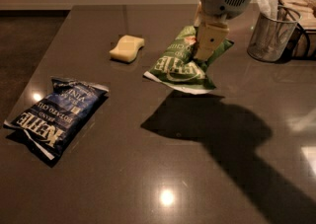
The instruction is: Pick green jalapeno chip bag
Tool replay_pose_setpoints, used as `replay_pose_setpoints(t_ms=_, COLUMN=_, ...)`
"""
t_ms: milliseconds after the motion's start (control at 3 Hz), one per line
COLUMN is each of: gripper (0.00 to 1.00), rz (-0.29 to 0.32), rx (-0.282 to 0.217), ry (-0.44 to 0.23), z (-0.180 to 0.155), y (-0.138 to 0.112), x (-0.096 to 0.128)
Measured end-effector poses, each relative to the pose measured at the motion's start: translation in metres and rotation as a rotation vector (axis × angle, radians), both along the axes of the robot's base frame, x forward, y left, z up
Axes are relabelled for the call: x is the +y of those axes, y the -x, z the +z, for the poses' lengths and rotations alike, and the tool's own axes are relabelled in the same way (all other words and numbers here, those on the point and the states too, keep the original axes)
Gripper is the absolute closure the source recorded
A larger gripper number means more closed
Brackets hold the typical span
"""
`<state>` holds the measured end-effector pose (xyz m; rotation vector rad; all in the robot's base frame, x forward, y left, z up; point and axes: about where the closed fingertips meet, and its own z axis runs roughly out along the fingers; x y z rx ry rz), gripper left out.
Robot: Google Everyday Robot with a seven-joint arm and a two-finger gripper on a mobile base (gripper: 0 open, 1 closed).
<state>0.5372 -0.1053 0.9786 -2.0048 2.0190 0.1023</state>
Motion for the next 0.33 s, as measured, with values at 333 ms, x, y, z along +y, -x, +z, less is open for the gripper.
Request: replay_pose_setpoints(t_ms=333, gripper=1.00, rz=-0.003, rx=-0.024, ry=-0.012, z=0.0015, y=-0.0063, x=0.0039)
